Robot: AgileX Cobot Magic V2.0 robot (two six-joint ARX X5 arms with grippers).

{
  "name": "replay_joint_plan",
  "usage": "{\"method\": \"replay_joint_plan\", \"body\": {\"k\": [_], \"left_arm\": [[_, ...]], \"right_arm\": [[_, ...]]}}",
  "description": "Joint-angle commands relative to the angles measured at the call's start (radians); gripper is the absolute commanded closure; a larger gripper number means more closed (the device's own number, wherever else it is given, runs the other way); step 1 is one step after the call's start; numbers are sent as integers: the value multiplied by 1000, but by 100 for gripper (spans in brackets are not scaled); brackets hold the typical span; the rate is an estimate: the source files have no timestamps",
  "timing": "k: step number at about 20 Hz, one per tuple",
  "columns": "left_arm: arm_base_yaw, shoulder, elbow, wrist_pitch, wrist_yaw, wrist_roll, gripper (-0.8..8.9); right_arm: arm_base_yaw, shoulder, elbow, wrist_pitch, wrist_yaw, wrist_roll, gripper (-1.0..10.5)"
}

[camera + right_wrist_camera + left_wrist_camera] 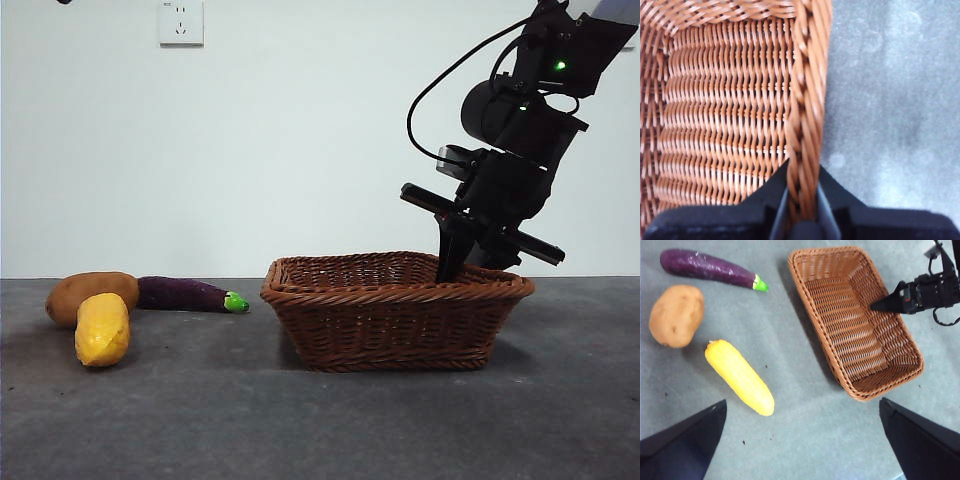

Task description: Help me put the vegetables on the table into the basket

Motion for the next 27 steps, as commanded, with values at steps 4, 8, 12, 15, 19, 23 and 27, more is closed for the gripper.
{"method": "replay_joint_plan", "body": {"k": [4,8,12,15,19,23,27], "left_arm": [[-2,0,-2,1,1,13,123],[-2,5,-2,2,-29,13,123],[-4,47,-2,18,-81,-1,123],[-32,132,-2,68,-83,-53,124],[-103,271,-2,158,-182,-116,124],[-149,414,-2,237,-265,-180,124],[-170,532,-2,279,-331,-223,125]], "right_arm": [[3,-224,11,-86,-20,-31,959],[2,-473,64,-240,9,-108,959],[2,-616,93,-340,32,-153,959],[2,-650,93,-373,30,-171,959],[2,-650,93,-410,29,-198,959],[2,-650,93,-410,29,-205,959],[2,-650,93,-410,28,-220,959]]}}
